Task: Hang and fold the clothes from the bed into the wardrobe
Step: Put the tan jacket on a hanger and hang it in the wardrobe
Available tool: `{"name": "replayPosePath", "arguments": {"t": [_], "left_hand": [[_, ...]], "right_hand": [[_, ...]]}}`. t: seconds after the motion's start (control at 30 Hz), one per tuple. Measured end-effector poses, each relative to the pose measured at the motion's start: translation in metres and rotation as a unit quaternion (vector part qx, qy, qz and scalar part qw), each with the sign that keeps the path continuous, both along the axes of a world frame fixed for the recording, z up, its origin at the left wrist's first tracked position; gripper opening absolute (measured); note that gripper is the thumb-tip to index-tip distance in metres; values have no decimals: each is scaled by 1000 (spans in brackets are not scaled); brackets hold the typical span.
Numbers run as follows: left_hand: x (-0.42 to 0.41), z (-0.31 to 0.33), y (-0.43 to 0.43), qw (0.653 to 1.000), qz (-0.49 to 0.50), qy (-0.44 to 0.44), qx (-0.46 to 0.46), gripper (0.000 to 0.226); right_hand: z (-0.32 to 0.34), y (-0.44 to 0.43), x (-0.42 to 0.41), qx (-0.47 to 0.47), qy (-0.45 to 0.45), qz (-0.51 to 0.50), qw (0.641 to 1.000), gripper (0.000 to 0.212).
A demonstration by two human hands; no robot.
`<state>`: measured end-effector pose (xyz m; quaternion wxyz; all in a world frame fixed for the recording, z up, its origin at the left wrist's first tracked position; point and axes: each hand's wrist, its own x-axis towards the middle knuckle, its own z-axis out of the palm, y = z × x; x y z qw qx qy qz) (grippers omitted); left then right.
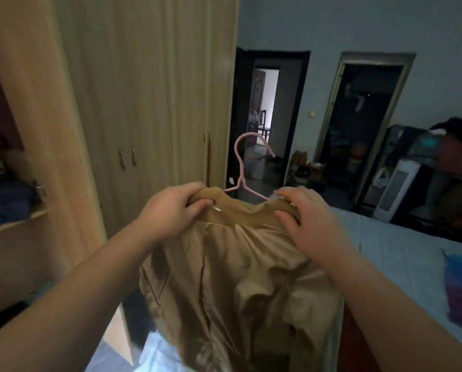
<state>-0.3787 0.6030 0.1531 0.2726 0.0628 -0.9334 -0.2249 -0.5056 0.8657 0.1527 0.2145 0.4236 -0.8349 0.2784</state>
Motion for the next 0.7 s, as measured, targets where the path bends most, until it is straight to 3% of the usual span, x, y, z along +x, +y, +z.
{"name": "replayPosePath", "arguments": {"t": [0.13, 0.23, 0.33, 0.43, 0.6, 0.7], "left_hand": [[55, 56, -63, 996, 67, 57, -16, 26], [105, 97, -112, 989, 125, 65, -44, 26], [152, 127, -163, 959, 226, 104, -137, 31], [191, 146, -208, 937, 289, 100, -169, 40], [259, 163, -273, 944, 294, 39, -146, 33], [293, 159, -311, 959, 271, 4, -77, 25]], "right_hand": [[42, -75, 23, -4, 21, -33, 999, 24], [79, -144, 48, -18, 30, -6, 999, 38], [115, -220, 81, -24, 80, 19, 996, 42], [140, -297, 118, -33, 122, 62, 990, 40], [157, -403, 150, -5, 12, 269, 963, 32], [158, -449, 151, 19, -29, 316, 948, 28]]}}
